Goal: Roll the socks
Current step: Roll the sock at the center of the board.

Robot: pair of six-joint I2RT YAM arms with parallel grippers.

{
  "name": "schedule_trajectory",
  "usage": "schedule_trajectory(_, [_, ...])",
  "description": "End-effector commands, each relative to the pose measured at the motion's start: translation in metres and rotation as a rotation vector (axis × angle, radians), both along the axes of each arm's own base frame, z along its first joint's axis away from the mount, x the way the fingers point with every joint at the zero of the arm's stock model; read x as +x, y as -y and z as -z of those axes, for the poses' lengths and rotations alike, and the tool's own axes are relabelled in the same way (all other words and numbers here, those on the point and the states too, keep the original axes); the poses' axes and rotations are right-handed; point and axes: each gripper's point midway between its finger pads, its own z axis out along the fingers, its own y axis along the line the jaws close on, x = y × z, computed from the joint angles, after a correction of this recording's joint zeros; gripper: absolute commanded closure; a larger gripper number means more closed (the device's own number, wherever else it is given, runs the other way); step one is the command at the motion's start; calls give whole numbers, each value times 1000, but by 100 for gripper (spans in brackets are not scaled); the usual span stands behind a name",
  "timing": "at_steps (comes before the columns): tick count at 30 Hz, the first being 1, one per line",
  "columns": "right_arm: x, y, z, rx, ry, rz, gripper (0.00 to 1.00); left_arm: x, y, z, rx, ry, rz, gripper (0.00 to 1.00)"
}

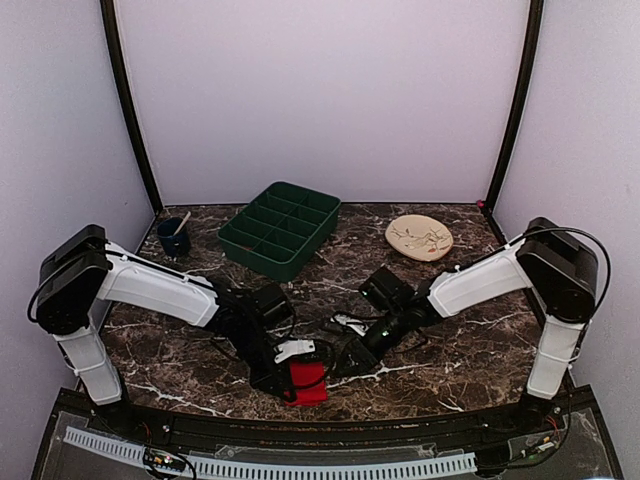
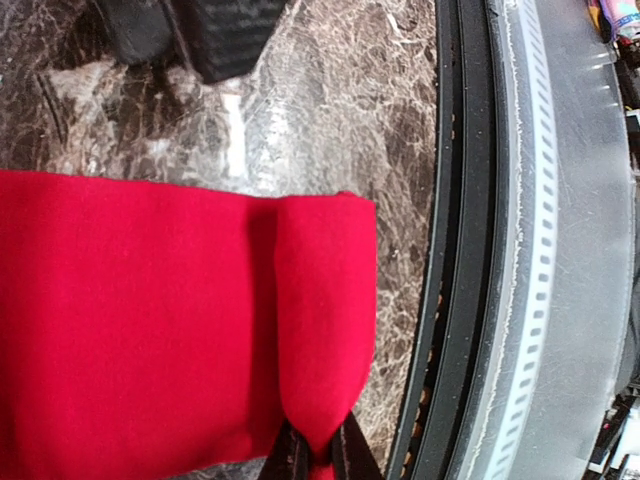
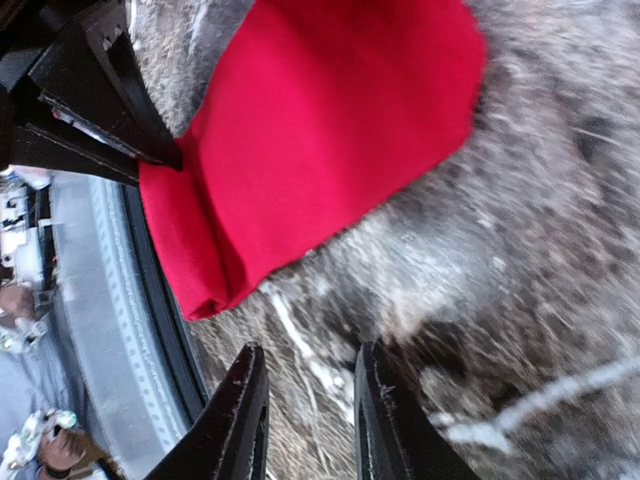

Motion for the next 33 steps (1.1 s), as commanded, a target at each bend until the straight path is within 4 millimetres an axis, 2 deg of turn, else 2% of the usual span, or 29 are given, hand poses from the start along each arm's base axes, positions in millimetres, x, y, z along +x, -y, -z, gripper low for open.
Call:
schedule_trajectory(1, [18,5,-10,11,128,62,71,-11,-10,5,52,-104,0,97])
schedule_trajectory(4, [18,9,-13,9,190,69,71,-12,-9,5,51,-140,-9,97])
schedule_trajectory(9, [8,8,-19,13,321,44,71,-14,-8,7,50,-193,-18,97])
schedule_trajectory(15, [-13,4,-27,42,425,-8,71,-17,-7,8,43,-253,-22,97])
schedule_trajectory(18, [-24,0,-38,71,487,-35,71,-16,-7,8,41,-271,-27,97])
schedule_trajectory(27, [-50,-16,-37,77,558,-156,68,-17,-8,10,44,-305,-29,97])
schedule_trajectory(33, [-64,-27,-25,51,588,-237,68,-18,-9,11,47,-318,-28,97])
